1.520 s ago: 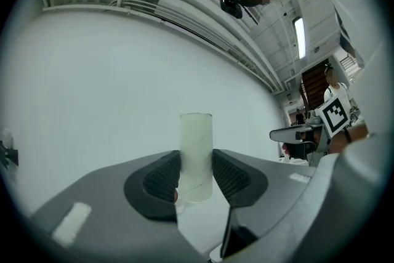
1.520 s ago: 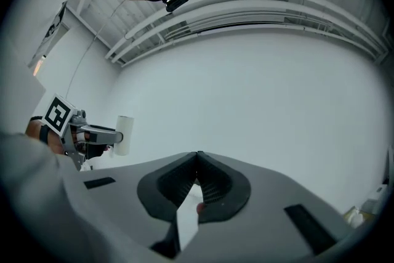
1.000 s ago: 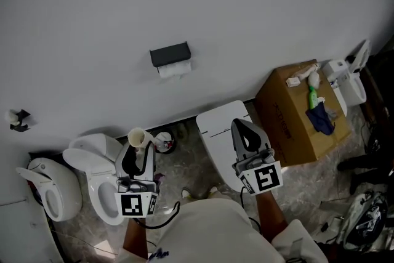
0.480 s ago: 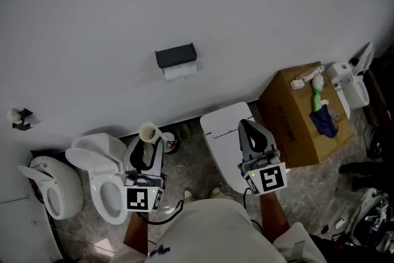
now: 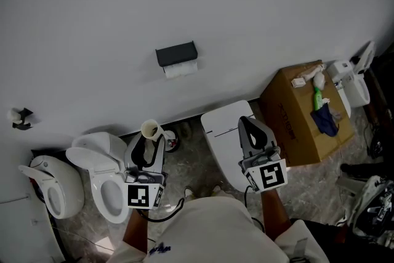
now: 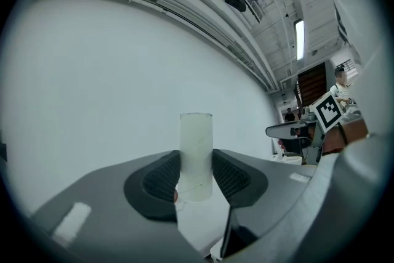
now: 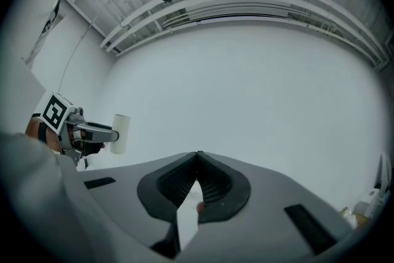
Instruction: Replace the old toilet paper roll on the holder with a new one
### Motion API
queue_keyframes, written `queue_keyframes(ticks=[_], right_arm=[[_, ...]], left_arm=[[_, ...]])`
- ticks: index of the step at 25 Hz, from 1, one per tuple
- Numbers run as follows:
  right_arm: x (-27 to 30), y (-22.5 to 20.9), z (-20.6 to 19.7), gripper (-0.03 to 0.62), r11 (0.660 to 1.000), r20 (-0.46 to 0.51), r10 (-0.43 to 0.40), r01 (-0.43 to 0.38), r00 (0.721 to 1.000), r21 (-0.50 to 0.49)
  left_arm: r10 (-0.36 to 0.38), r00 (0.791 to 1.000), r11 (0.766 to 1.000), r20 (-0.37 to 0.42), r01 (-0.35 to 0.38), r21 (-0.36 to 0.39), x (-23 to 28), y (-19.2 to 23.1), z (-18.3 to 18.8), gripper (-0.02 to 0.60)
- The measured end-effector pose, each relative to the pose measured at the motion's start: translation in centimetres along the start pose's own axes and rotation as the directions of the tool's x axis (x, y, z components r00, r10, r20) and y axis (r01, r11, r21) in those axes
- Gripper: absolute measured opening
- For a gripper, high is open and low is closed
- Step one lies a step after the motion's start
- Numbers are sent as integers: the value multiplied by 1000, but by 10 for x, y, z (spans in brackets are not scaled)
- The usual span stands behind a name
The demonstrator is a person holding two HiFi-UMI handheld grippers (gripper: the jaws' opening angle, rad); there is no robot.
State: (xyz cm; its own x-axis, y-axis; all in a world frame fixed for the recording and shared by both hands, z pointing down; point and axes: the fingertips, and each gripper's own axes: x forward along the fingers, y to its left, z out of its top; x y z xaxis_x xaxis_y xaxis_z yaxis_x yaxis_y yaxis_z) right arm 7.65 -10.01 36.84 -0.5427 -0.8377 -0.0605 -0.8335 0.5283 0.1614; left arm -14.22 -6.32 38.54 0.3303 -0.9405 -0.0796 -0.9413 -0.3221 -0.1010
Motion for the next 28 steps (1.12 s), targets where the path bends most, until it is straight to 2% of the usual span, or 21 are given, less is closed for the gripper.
queue_keyframes(ticks=[28], right_arm=[[3, -1, -8, 3, 1000, -28, 13, -13, 1000, -16]], left_arm=[[-13, 1000, 1000, -14, 13, -3, 5, -4, -6, 172]])
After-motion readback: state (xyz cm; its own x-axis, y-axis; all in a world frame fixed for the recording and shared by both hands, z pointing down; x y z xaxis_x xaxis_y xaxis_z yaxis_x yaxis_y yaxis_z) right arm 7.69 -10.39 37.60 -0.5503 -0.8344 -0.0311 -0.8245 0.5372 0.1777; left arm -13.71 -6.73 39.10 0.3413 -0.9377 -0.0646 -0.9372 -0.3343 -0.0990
